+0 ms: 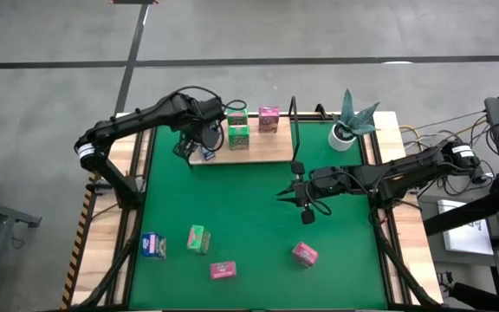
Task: Stack cereal on shelf
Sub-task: Put the right blue cereal box aligned with the other blue cereal box on the shelf
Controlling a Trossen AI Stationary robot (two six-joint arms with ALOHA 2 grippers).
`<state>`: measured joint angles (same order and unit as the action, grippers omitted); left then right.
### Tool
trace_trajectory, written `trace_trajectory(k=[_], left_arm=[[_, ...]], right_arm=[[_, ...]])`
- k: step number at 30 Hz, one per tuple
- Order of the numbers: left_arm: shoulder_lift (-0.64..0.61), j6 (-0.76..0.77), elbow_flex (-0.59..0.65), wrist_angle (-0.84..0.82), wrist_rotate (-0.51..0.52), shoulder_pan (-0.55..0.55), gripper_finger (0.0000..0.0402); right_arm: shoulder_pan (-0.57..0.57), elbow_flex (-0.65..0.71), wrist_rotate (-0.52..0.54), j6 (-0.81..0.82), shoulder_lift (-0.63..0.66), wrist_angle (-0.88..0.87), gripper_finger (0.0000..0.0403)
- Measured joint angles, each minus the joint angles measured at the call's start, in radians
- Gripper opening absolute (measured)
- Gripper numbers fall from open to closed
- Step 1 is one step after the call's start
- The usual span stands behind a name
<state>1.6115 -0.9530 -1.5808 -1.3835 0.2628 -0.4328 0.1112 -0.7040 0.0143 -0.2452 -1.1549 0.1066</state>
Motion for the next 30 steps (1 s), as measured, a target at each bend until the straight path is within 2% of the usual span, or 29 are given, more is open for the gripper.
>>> trace_trajectory(k=[8,13,30], left_arm=[[0.004,-0.083,0.022,0.004,0.000,0.000,0.0269],[0.005,-0.084,0.048,0.048,0.007,0.000,0.0293],[0.005,-0.082,0.108,0.137,0.007,-0.004,0.0269]], right_arm=[[0.000,0.000,0.000,-0.001,0.000,0.000,0.0047],[0.000,0.000,0.000,-0.001,0.000,-0.001,0.0047],[0.000,0.000,0.001,0.002,0.000,-0.002,0.0047]])
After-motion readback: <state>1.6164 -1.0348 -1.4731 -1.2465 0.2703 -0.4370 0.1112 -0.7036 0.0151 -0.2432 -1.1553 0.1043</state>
